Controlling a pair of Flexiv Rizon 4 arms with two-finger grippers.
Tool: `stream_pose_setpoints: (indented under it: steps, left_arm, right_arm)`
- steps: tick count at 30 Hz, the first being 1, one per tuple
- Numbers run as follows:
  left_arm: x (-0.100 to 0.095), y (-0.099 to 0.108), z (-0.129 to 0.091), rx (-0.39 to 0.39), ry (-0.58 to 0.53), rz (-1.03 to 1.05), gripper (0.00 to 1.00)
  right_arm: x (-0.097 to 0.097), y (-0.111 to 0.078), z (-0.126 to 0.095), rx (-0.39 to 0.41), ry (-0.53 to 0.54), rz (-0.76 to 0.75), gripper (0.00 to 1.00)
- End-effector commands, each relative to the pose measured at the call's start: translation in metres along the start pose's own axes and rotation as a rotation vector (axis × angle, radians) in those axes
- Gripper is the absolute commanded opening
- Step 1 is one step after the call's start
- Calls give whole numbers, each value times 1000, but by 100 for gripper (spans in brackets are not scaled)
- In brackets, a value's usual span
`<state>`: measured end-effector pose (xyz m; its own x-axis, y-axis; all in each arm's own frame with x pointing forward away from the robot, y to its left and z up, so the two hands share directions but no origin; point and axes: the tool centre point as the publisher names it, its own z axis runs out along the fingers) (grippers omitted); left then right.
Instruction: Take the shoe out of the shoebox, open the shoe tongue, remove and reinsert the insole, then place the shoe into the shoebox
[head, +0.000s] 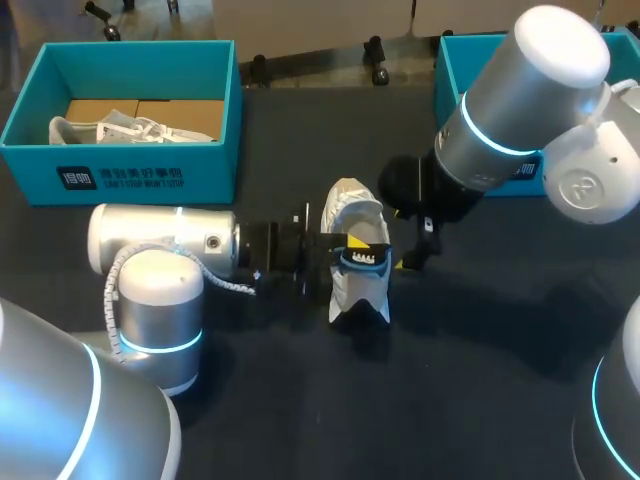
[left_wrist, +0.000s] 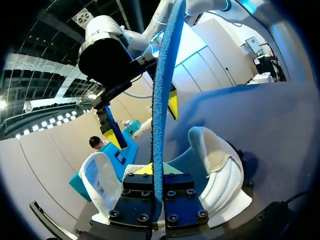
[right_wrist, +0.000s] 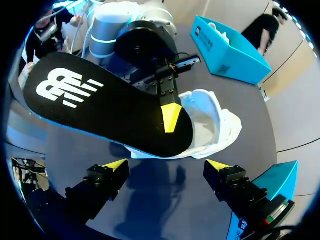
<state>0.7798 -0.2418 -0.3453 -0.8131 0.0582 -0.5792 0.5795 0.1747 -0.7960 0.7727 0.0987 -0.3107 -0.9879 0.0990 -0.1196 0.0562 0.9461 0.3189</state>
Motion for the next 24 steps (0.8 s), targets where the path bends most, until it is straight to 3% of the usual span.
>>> stream_pose_setpoints:
  steps: [1,2,3,17,19,21,22,24]
  left_arm:
    - [-1,-3,0,0,-4,-1,14]
    - [-1,-4,-2,2,-5,-1,35]
    - [-1,-6,-2,7,-4,1,42]
    - [-1,-29,-20,56,-21,11,33]
    - [1,-30,-22,56,-19,13,31]
    - [2,-29,-22,53,-13,10,14]
    - [3,-27,-21,48,-10,14,0]
    - [3,-24,-19,40,-5,13,0]
  right_arm:
    - [0,1,1,3,-2,1,100]
    - [0,1,1,3,-2,1,100]
    - [0,1,1,3,-2,1,100]
    - [0,1,1,3,-2,1,100]
    - [0,1,1,3,-2,1,100]
    - [0,1,1,3,-2,1,100]
    - [0,1,1,3,-2,1,100]
    - [0,1,1,3,-2,1,100]
